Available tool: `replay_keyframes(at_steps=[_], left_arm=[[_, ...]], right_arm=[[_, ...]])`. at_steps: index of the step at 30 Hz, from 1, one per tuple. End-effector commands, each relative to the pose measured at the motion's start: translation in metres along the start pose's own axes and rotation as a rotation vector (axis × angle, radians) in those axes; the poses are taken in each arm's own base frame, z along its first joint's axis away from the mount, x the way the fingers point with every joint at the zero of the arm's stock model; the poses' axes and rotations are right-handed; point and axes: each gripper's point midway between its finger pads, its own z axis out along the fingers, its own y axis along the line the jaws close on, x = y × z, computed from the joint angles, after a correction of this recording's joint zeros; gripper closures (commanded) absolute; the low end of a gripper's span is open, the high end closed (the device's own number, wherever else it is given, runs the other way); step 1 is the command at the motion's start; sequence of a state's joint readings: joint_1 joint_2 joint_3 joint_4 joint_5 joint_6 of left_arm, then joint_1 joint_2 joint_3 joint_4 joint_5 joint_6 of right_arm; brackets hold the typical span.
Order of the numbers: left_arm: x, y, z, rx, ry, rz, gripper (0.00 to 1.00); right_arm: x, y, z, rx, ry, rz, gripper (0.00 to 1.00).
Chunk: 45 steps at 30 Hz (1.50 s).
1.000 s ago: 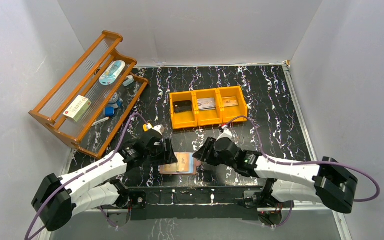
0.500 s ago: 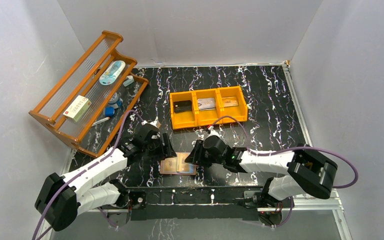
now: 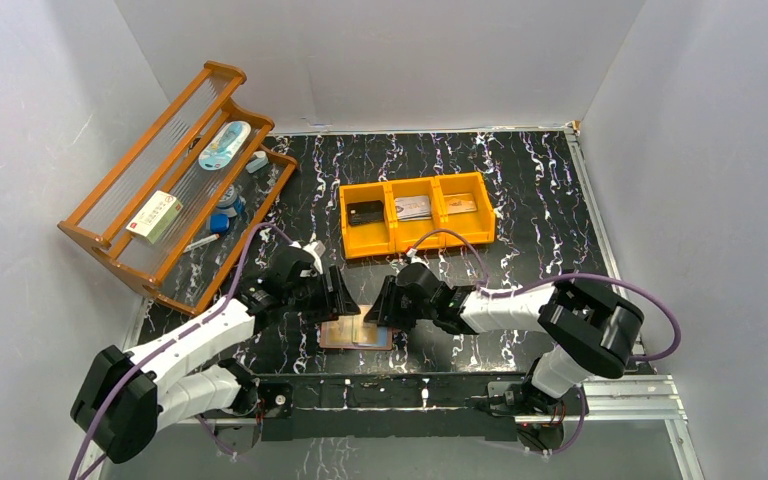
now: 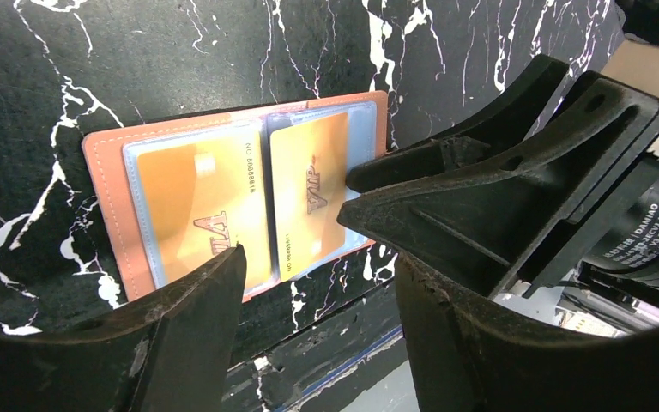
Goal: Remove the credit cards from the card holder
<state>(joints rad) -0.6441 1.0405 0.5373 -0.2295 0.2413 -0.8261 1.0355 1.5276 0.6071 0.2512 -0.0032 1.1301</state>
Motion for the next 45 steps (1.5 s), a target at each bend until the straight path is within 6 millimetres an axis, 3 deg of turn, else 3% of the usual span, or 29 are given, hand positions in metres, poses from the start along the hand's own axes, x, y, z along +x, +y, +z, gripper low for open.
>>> replay_keyframes(at_steps=[1,9,18,32,45], left_arm=[[0.008,-0.003,0.005,0.047,0.044,0.022,0.37],[0.015,-0.001,0.017,0.053,0.106,0.037,0.36],[0.023,0.020,0.034,0.002,0.109,0.003,0.43],[0.041,0.019,0.044,0.092,0.147,-0.039,0.66],[0.040,0.020,0.041,0.079,0.143,-0.044,0.93]], right_arm=[[0.005,-0.011,0.002,0.021,0.013,0.021,0.50],[0.013,-0.034,-0.001,0.058,0.009,0.068,0.50],[0.014,-0.035,-0.001,0.057,0.009,0.076,0.50],[0.017,-0.037,0.001,0.058,0.023,0.080,0.50],[0.014,-0.037,-0.002,0.065,0.009,0.081,0.50]])
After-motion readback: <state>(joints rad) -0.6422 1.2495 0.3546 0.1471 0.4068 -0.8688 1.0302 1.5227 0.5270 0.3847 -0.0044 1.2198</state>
